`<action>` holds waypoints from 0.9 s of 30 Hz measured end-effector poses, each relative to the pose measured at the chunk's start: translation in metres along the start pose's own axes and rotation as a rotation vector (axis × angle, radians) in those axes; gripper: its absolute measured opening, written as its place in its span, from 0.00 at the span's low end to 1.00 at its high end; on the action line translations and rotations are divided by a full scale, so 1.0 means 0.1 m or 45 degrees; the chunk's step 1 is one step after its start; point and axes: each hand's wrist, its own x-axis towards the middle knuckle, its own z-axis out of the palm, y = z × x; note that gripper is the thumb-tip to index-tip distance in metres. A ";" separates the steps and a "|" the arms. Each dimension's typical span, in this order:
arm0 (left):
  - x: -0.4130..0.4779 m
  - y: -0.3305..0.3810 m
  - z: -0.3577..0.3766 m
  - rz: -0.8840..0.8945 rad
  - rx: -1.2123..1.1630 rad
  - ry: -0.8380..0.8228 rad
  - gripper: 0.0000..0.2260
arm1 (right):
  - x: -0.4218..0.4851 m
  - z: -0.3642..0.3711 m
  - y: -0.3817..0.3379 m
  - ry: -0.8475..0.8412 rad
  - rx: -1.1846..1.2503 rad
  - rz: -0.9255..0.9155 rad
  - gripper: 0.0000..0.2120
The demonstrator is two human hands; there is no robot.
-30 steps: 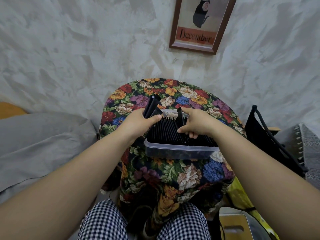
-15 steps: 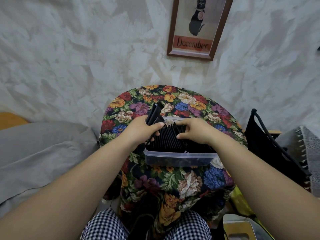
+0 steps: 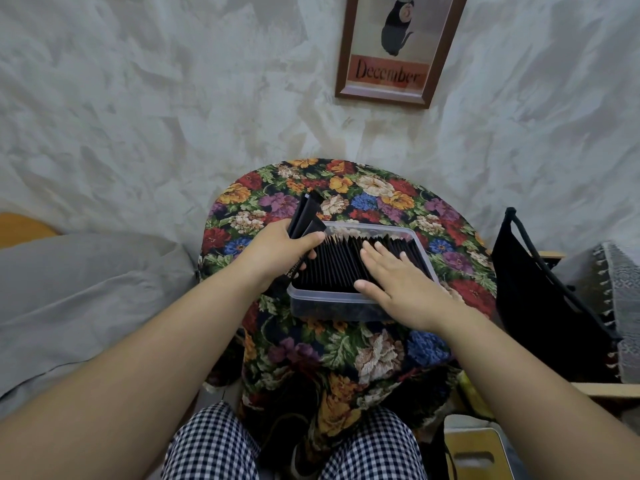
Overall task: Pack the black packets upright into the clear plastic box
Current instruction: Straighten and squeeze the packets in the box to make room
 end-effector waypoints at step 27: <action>-0.01 -0.01 0.00 0.014 0.022 0.016 0.08 | 0.68 -0.69 0.06 -0.298 0.330 0.014 0.18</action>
